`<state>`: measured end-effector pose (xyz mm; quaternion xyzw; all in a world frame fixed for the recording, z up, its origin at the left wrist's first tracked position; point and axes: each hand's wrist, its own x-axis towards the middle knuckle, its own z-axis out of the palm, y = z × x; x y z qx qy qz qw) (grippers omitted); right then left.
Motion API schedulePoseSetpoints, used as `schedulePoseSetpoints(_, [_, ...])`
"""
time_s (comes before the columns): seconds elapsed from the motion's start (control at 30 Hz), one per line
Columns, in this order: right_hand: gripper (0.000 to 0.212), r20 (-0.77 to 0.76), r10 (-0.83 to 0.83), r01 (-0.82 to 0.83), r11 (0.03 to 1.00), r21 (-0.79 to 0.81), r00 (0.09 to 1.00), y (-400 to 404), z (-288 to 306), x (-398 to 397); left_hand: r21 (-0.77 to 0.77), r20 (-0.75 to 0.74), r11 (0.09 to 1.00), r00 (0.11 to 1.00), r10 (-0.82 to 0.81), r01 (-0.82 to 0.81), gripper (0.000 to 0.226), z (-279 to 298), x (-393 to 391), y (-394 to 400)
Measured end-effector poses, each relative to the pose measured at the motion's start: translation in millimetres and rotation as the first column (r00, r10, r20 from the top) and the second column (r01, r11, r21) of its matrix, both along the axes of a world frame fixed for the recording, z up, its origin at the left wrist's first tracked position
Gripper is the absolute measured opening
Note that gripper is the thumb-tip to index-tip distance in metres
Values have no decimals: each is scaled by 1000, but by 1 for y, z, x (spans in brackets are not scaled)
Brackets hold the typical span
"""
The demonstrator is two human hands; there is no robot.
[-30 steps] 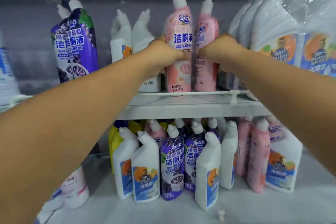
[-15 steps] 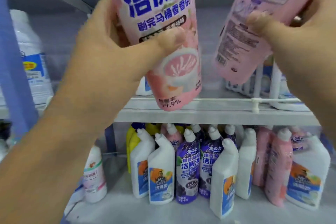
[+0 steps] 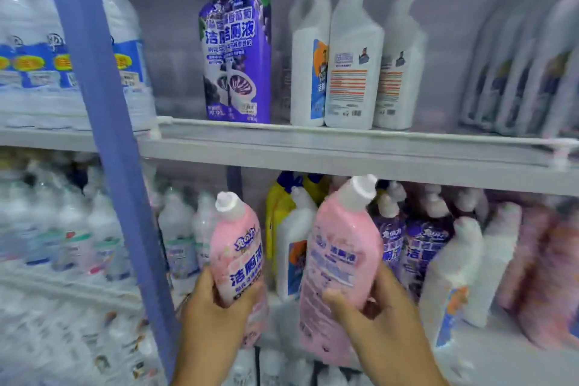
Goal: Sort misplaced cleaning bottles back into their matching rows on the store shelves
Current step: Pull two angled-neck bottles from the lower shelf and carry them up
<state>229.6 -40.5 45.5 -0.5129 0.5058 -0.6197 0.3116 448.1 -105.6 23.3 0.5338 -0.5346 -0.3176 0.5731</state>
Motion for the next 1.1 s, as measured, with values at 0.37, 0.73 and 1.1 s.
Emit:
schedulePoseSetpoints(0.37, [60,-332,-86,122,988,91,939,-81,-54,73,47,229,998,973,17,-29,56,-29,0,-66])
schedulePoseSetpoints(0.73, [40,-573,-129,263,952,157,809,-97,-62,88,-70,355,992,926,126,-108,44,-53,15,-79])
schedulePoseSetpoints(1.1, [53,-756,-82,440,852,285,649,-130,-46,98,-56,478,979,855,200,-197,28,-47,2,-100])
